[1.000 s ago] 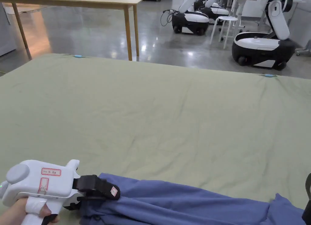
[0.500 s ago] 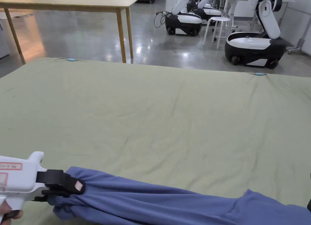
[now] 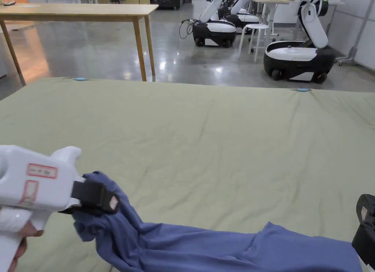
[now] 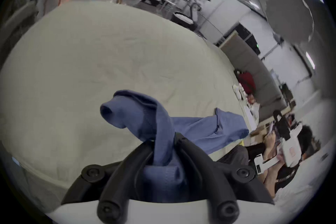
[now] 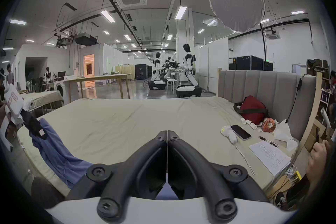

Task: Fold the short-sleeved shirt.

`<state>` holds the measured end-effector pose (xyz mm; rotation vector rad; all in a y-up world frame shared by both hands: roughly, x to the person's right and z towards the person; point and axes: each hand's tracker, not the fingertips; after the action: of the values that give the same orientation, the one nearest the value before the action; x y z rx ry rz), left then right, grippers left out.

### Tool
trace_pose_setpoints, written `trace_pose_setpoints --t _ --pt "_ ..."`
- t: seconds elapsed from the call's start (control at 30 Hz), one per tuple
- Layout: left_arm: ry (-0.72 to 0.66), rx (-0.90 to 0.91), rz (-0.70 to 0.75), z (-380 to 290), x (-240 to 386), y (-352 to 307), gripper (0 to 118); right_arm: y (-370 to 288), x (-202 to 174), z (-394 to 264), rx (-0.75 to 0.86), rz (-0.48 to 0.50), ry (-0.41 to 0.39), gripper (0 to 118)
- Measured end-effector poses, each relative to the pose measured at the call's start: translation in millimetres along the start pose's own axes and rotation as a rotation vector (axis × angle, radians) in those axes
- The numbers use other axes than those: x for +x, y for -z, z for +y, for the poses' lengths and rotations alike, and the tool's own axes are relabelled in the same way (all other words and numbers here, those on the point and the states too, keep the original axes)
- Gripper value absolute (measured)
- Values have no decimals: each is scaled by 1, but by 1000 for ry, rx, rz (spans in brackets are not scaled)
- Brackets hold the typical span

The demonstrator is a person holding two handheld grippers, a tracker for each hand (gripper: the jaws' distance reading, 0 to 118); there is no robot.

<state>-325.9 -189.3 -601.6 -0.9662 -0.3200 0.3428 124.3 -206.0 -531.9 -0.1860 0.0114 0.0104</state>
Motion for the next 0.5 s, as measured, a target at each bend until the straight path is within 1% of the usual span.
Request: trace_pose_setpoints --t 0.07,0.2,0.37,0.47,0.5 --pt "57 -32 -12 7 18 22 9 -2 6 -1 -2 -8 4 1" --pt "154 -125 3 5 79 66 9 -4 19 -4 -6 -27 14 1" --pt "197 -209 42 4 117 144 9 -5 33 -9 -24 -45 29 1" --pt "191 -241 38 -5 133 182 10 -6 43 -13 -43 -49 57 1" --pt "188 -243 34 -7 135 192 15 -5 45 -14 -49 -56 60 1"
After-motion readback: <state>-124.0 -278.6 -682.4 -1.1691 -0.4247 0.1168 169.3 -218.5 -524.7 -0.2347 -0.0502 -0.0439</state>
